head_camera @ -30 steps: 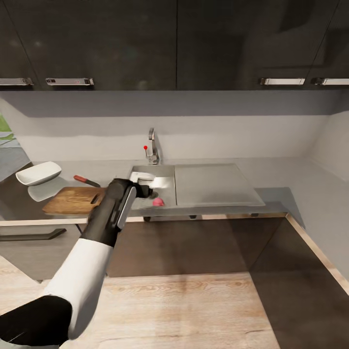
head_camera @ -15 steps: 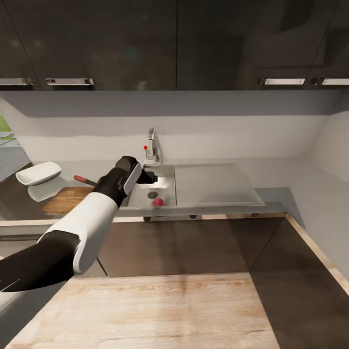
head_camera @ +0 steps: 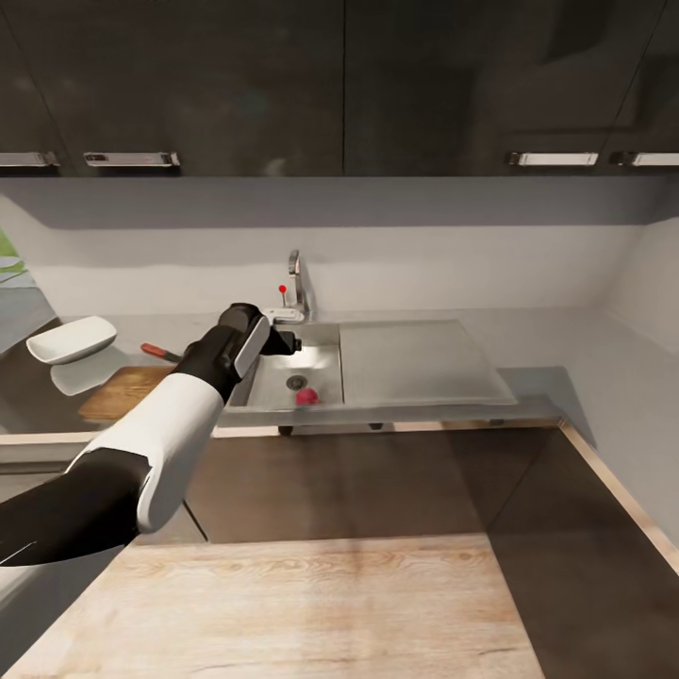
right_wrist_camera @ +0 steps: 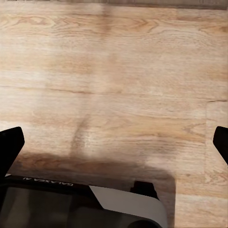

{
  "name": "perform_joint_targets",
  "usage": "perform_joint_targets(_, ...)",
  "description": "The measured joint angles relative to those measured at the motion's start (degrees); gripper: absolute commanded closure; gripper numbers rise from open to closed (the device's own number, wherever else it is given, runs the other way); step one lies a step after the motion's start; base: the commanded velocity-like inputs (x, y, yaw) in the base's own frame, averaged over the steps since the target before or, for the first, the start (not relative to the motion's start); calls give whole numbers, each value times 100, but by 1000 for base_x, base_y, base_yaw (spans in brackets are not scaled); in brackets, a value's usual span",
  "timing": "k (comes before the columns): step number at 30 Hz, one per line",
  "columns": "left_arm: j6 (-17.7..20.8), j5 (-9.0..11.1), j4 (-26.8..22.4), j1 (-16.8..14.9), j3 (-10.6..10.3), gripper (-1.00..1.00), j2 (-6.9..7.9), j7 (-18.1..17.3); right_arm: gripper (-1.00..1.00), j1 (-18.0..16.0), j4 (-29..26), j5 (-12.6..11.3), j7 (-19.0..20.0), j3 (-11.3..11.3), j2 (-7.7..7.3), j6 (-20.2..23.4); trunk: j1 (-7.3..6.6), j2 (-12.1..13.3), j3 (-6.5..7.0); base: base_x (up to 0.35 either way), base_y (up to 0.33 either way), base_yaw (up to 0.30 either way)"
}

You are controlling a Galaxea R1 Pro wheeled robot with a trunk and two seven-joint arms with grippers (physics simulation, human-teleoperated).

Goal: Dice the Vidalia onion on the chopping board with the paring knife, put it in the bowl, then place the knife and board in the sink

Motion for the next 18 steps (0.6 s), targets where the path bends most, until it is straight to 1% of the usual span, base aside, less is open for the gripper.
perform_joint_targets(12, -5, 1, 23, 36, 0, -100, 33, -3, -100, 0, 0, -1, 1, 0, 1, 1, -1, 0, -14, 322, 0, 0)
perform_joint_targets(15, -5, 1, 24, 51, 0, -100, 33, -2, -100, 0, 0, -1, 1, 0, 1, 1, 0, 1, -36, 196, 0, 0)
perform_joint_targets(18, 1, 2, 24, 126, -5, -100, 33, -2, -100, 0, 0, -1, 1, 0, 1, 1, 2, 1, -62, 61, 0, 0)
